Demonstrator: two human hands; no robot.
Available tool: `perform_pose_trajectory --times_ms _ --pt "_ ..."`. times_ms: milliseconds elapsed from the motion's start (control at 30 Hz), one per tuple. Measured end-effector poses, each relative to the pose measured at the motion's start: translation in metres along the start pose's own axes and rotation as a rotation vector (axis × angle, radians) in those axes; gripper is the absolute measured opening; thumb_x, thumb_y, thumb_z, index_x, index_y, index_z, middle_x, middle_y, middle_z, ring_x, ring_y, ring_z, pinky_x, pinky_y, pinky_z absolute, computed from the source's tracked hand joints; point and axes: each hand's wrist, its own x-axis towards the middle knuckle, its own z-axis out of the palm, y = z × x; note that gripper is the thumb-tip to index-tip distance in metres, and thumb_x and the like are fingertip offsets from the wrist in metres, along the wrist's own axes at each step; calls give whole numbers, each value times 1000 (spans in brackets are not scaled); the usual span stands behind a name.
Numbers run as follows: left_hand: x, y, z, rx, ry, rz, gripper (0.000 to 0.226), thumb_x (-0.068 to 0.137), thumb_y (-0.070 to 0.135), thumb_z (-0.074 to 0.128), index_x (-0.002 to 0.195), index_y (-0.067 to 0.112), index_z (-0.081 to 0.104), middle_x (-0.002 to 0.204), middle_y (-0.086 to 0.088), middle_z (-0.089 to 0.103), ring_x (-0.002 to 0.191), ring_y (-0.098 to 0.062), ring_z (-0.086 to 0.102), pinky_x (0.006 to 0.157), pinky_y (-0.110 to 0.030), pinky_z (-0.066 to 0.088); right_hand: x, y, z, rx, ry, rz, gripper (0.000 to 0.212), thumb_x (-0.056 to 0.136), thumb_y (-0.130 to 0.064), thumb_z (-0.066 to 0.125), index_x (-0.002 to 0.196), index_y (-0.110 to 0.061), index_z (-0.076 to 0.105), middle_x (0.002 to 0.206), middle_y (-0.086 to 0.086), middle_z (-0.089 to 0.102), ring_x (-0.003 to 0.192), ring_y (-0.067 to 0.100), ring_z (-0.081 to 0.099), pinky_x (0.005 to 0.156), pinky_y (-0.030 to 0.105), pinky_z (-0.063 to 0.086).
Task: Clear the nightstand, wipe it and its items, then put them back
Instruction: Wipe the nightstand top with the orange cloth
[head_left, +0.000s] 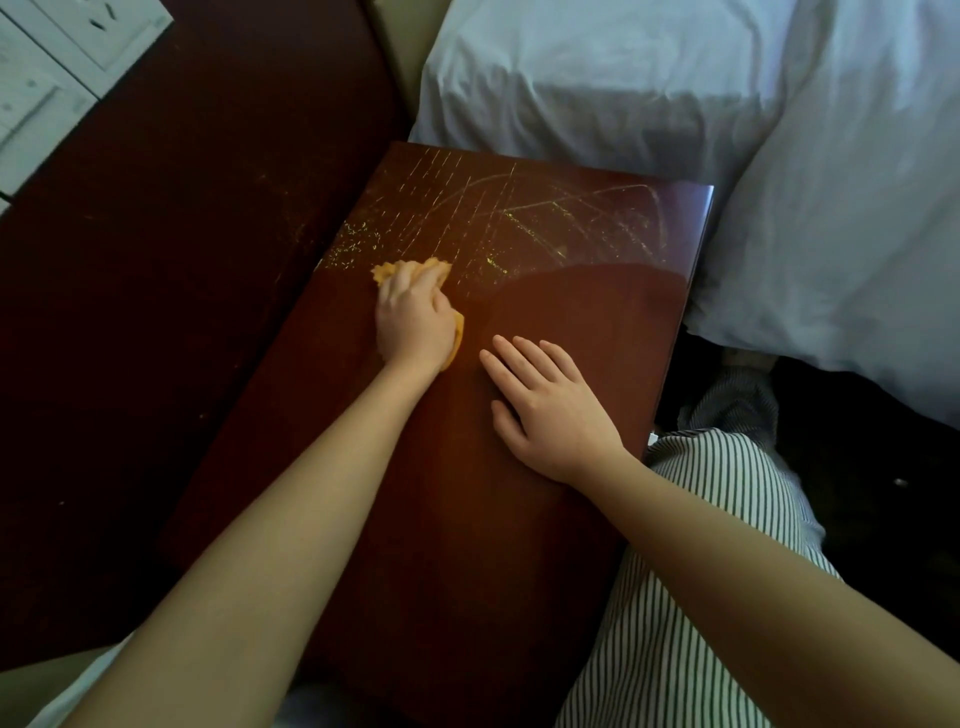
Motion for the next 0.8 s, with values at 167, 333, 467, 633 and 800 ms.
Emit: perform_pose_trajectory --times_ms 167,333,467,633,800 --pt "-28 -12 -6 6 -96 243 38 95 13 41 129 24 55 139 -3 46 131 -22 34 105 -33 31 -1 -1 -2 1 -3 7 51 91 -33 33 131 -10 55 135 10 54 125 28 50 110 37 23" --pt "-19 -35 -17 30 -41 74 38 97 15 39 131 23 52 141 -5 43 133 -24 32 106 -35 30 -1 -1 -2 -3 25 8 51 91 -33 33 131 -10 56 134 10 55 124 28 51 108 41 31" --pt "0 -13 -6 33 35 -48 38 97 14 38 131 22 52 140 -2 44 131 -21 34 104 -32 32 0 -1 -2 -5 36 1 51 91 -32 34 130 -9 56 133 11 56 124 28 52 107 45 32" --pt "-20 15 2 -4 -80 160 38 96 13 39 130 23 54 142 -5 43 133 -24 32 106 -35 29 -1 -1 -1 2 35 7 51 90 -32 34 128 -7 57 133 12 56 124 29 51 108 41 27" --pt "-48 -12 -15 -2 -187 363 39 94 12 43 130 25 54 137 -2 47 128 -22 36 102 -34 33 -1 0 -1 9 60 14 50 90 -31 35 127 -6 58 132 13 56 123 31 51 107 39 22"
